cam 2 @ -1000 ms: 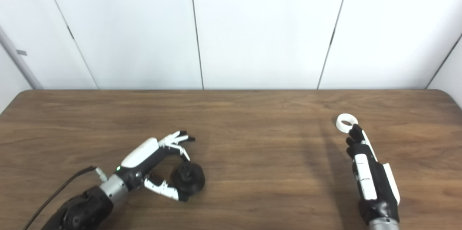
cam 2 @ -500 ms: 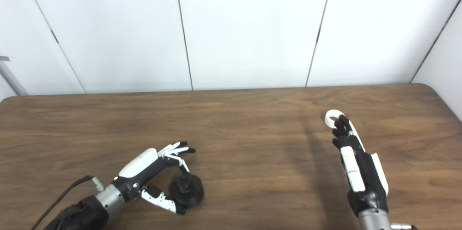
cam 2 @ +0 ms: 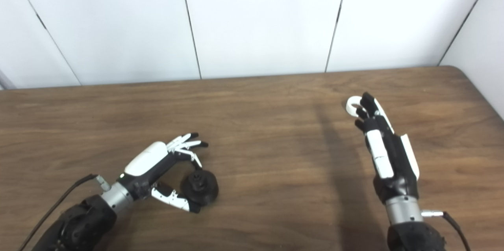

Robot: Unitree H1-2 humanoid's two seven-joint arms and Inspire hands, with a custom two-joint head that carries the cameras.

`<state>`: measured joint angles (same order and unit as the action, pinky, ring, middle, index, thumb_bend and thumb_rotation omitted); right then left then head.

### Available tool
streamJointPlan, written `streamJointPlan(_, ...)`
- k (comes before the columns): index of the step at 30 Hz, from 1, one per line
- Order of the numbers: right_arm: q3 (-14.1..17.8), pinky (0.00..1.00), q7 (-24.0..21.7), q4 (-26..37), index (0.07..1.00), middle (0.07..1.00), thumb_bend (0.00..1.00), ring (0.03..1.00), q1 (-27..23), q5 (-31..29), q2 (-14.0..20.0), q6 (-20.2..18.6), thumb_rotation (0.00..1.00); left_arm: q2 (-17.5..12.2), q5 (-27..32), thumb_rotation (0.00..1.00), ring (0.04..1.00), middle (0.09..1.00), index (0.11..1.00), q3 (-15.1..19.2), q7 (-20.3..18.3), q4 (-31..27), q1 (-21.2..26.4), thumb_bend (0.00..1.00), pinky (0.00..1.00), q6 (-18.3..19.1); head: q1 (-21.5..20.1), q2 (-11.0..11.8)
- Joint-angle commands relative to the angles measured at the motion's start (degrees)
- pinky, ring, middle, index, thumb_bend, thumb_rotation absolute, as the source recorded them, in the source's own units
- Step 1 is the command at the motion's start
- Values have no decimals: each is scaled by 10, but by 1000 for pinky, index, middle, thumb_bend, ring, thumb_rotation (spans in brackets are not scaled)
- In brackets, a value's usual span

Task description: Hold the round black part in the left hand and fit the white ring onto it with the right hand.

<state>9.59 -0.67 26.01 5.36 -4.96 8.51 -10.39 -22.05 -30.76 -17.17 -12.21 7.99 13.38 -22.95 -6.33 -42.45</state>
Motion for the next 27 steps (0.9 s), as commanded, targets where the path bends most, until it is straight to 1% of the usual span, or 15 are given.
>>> streamJointPlan(1, 7, 906, 2, 31, 914, 940, 587, 927, -10, -1, 8, 1, 853, -1, -13, 53, 1000, 894, 483, -1, 14, 7, 22, 524, 1000, -13, -1, -2)
streamJointPlan(8, 13, 923, 2, 44, 913, 936, 606, 922, -19, -8, 12, -15, 846, -2, -40, 53, 1000, 891, 483, -4, 50, 19, 27, 524, 1000, -37, -2, -7)
streamJointPlan(12, 16, 918, 3, 44, 914, 935, 598, 919, -24, -6, 14, -19, 838, -4, -45, 53, 1000, 889, 483, -9, 61, 22, 28, 525, 1000, -38, -8, -7)
streamJointPlan(14, 16, 918, 4, 43, 922, 945, 577, 925, -28, 1, 17, -22, 830, -5, -42, 54, 1000, 888, 483, -12, 65, 23, 28, 525, 1000, -39, -10, -6)
streamJointPlan(15, 16, 911, 9, 42, 920, 944, 565, 923, -30, 17, 19, -25, 806, -4, -39, 54, 1000, 888, 483, -12, 65, 23, 28, 525, 1000, -39, -10, -6)
streamJointPlan(16, 17, 881, 15, 40, 906, 927, 545, 905, -34, 32, 20, -30, 762, -3, -38, 54, 1000, 887, 483, -13, 65, 23, 28, 525, 1000, -38, -12, -4)
streamJointPlan(18, 20, 843, 29, 32, 869, 893, 517, 881, -47, 63, 21, -36, 599, 0, -38, 54, 1000, 886, 483, -13, 66, 23, 29, 525, 1000, -38, -12, -2)
streamJointPlan(19, 21, 791, 35, 27, 845, 864, 519, 850, -53, 78, 22, -36, 505, 2, -37, 54, 1000, 885, 483, -14, 66, 23, 30, 525, 1000, -38, -12, -3)
streamJointPlan(22, 24, 724, 46, 15, 815, 836, 522, 813, -72, 118, 33, -39, 359, 8, -37, 53, 1000, 885, 483, -13, 63, 23, 31, 525, 1000, -36, -15, -4)
streamJointPlan(26, 29, 720, 36, 11, 781, 831, 557, 809, -101, 139, 63, -66, 317, 12, -36, 54, 1000, 885, 483, -15, 63, 26, 35, 525, 1000, -37, -22, -7)
streamJointPlan(27, 29, 721, 26, 12, 777, 831, 562, 809, -112, 142, 81, -80, 312, 13, -35, 54, 1000, 884, 483, -15, 64, 28, 35, 524, 1000, -38, -26, -9)
